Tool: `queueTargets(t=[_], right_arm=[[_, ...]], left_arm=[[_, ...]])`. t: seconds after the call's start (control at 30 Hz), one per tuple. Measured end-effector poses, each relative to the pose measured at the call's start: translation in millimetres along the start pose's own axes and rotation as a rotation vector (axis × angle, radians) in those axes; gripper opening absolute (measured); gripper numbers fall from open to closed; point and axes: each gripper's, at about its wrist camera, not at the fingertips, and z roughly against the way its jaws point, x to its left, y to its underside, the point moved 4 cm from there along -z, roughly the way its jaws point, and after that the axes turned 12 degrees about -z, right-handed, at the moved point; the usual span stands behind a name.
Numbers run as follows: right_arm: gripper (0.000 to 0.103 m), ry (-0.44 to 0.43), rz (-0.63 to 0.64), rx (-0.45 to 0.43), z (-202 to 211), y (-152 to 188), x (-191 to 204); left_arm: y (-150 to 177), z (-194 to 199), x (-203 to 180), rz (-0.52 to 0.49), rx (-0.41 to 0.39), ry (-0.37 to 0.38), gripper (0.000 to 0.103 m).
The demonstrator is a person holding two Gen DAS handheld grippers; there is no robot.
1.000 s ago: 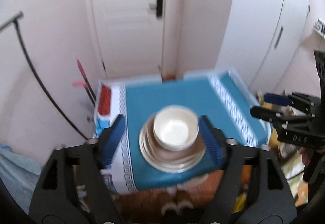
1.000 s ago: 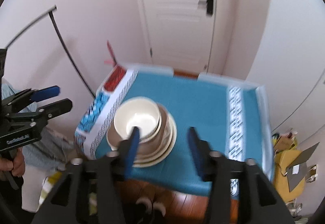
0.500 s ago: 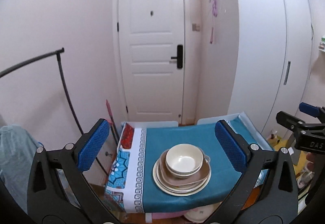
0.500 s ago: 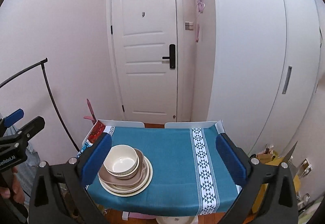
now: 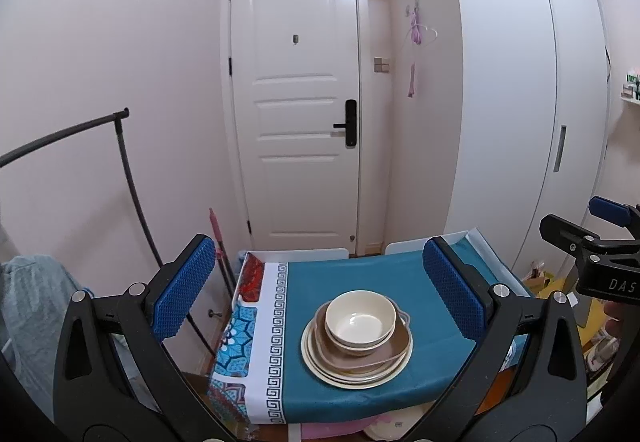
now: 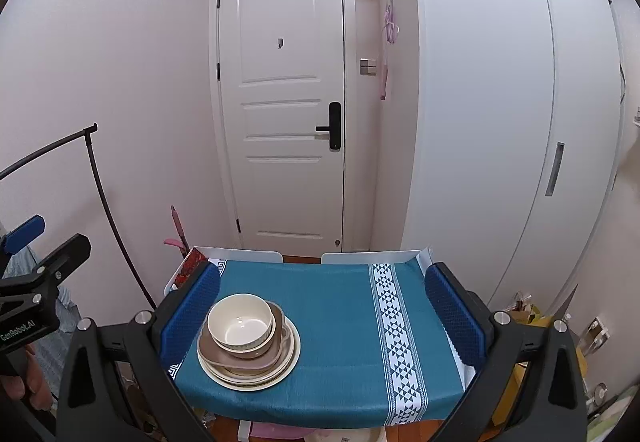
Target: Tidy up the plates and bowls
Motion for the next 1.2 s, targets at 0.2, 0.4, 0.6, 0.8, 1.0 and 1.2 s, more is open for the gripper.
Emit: queueTargets(t=[0.2, 0.4, 0.6, 0.8, 1.0, 1.2], right_arm=[[0.102, 0.009, 0.001, -0.003, 0.2, -0.4, 0.8], [0.102, 0.01, 0.0, -0.002, -0.5, -1.0, 0.1], [0.102, 0.011, -0.002, -0.001, -1.9, -0.8, -0.2], [0.102, 0.01, -0.001, 0.0, -1.9, -1.1, -0.4], [0.102, 0.016, -0.006, 0.002, -4.2, -0.6, -0.8], [0.102, 0.028, -0.018, 0.008, -6.3, 1.7, 0.8]], left_arm=[[-0.3, 0.9, -0.3, -0.013, -0.008, -0.002, 0.103], [0.4, 1.6, -2.1, -0.02, -0.012, -0.007, 0.103], [0.0, 2.2, -3.0, -0.025, -0.016, -0.011, 0.103], [-0.4, 3.1, -3.5, -0.028, -0.018, -0.014, 0.103], [-1.2, 2.2, -3.3, -0.029, -0.023, -0.019, 0.103], [-0.7, 0.1, -2.8, -0.034, -0.02, -0.017, 0.103]])
